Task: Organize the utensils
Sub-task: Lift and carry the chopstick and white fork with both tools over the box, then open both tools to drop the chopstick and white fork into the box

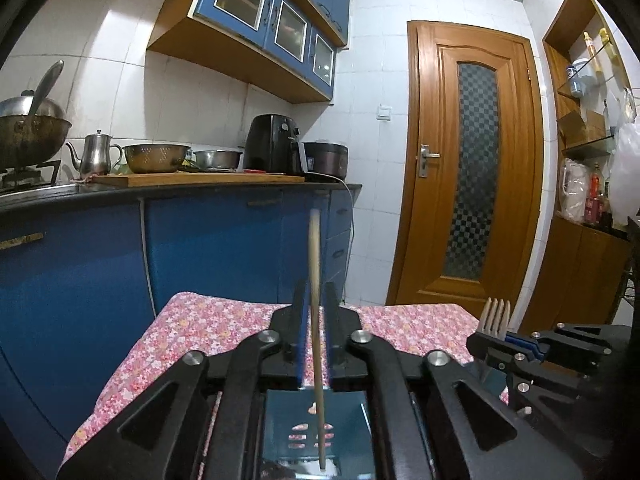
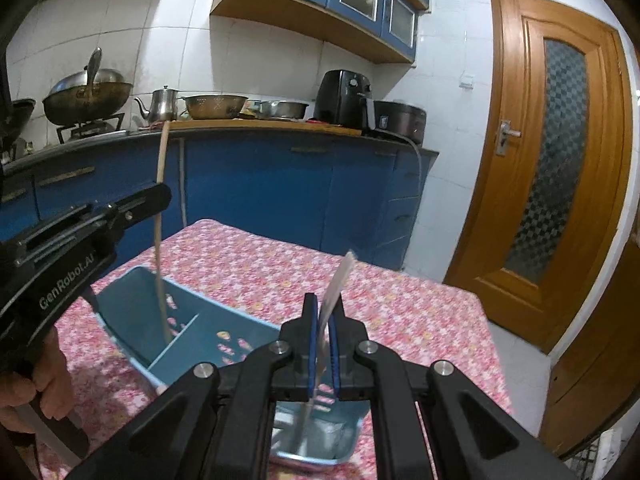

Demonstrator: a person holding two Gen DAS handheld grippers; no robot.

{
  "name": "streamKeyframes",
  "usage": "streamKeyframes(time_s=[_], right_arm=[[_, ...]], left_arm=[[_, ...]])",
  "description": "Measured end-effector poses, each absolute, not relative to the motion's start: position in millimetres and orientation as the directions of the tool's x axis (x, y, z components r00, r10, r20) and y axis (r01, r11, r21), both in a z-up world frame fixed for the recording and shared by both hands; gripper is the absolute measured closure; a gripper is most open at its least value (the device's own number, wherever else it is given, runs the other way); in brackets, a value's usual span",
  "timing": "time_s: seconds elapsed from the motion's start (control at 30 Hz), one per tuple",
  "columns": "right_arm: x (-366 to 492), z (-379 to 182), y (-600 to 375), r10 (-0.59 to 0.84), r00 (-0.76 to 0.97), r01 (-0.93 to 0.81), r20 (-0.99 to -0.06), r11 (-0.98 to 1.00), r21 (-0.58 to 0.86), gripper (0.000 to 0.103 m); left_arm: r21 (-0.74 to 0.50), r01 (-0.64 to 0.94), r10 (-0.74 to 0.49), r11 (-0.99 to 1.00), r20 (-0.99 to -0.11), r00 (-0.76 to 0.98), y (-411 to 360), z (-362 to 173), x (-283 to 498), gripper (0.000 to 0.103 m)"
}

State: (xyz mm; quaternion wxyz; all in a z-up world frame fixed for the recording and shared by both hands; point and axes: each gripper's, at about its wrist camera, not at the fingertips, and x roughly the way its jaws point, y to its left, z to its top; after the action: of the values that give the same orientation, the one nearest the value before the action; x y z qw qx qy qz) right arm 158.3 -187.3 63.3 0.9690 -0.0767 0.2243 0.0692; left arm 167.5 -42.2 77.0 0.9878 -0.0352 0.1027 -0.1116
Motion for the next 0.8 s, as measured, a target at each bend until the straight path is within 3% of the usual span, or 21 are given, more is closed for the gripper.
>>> streamKeyframes(time_s=[0.03, 0.17, 0.57, 0.8], right_arm=[[157.7, 63.8, -187.4, 0.105, 0.888, -0.171, -0.448, 0.979, -0.109, 0.093], [153.6, 68.7, -190.8, 0.127, 0.887, -0.174, -0.443, 0.982, -0.067, 0.077], [122.4, 97.8, -200.5, 0.167, 0.887, -0.169, -0.431, 0.985, 0.034, 0.076], [97.8, 100.6, -197.6, 0.129, 0.866, -0.134, -0.484, 0.991, 0.025, 0.076]], left_arm=[[-0.099, 0.214, -0.23, 0.972, -0.198, 0.953, -41.2, 77.0, 166.3, 0.077], [-0.115, 0.226, -0.246, 0.967, -0.214, 0.945, -37.4, 80.9, 162.2, 0.074], [-0.129, 0.279, -0.304, 0.952, -0.263, 0.916, -30.8, 107.9, 123.6, 0.074], [-0.158, 0.293, -0.33, 0.943, -0.32, 0.888, -19.5, 115.5, 96.3, 0.073]])
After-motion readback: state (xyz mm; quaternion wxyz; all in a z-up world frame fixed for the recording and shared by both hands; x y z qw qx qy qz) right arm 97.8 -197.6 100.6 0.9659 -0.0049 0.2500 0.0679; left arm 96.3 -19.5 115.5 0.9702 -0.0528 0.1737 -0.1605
